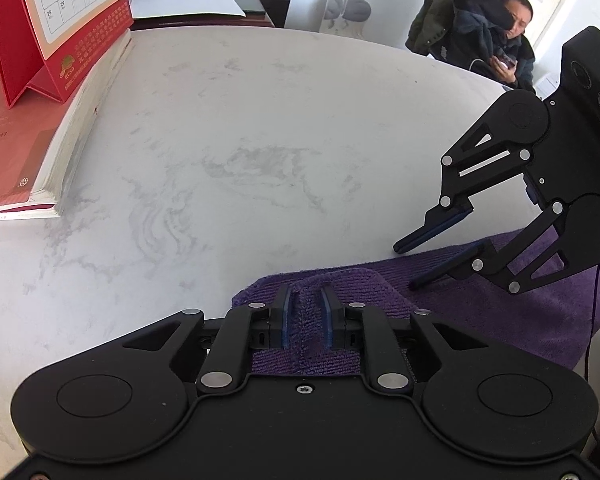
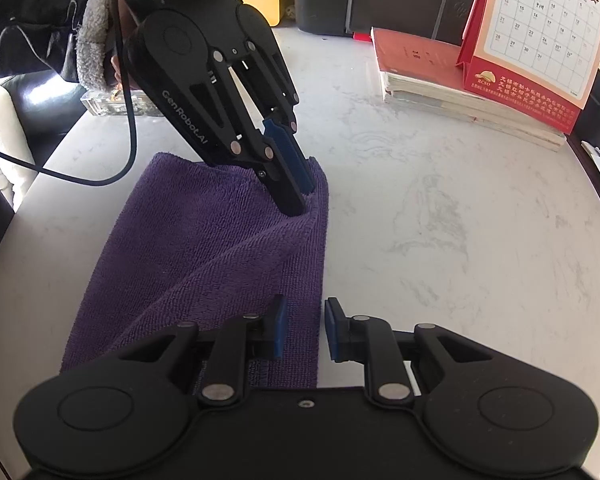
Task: Fold towel
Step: 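Lift the towel edge with the left gripper and fold it lengthwise over the towel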
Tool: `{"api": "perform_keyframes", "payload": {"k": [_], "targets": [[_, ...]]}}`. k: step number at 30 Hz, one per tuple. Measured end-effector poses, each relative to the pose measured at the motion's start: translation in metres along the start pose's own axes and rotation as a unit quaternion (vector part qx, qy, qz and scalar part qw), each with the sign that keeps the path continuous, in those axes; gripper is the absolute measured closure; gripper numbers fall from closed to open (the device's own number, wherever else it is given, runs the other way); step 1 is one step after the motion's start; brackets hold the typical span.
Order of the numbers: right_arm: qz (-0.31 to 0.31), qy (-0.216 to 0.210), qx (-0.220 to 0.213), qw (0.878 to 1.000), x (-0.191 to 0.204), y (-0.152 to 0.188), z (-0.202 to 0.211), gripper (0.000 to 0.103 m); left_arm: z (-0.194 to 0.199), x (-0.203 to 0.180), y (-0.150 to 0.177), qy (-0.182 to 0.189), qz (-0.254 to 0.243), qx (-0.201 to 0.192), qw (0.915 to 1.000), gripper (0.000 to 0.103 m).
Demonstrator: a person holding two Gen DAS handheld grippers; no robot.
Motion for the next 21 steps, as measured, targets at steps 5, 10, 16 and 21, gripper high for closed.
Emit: {"api": "perform_keyframes", "payload": {"k": [5, 10, 16, 21], "targets": [[-0.002, -0.001, 0.000, 1.000, -0.001, 0.000, -0.001, 0.085, -0.001, -0.006, 0.001, -0.011, -0.015, 0.006, 0.9998, 0.098], [0.001, -0.006, 0.005, 1.000, -0.002, -0.001, -0.001, 0.084, 0.012, -0.006, 0.003, -0.020, -0.002, -0.013, 0.9997, 0.100], [0.018, -0.016, 0.017, 1.000, -0.004, -0.004, -0.002, 0.084, 0.034, -0.004, 0.005, -0.033, 0.003, -0.030, 0.9990, 0.100], [0.035, -0.023, 0.028, 0.999, -0.005, -0.008, -0.002, 0.084, 0.040, 0.001, 0.005, -0.045, 0.009, -0.039, 0.9982, 0.100]]}}
Point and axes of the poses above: each gripper's, at about its wrist camera, not at the fingertips, and z roughly against the way its jaws point, x to its left, y to its underside, the point moved 2 cm from there along -z, roughly the way its jaws point, and after that the axes turned 6 degrees about x, right-handed, at the moved point
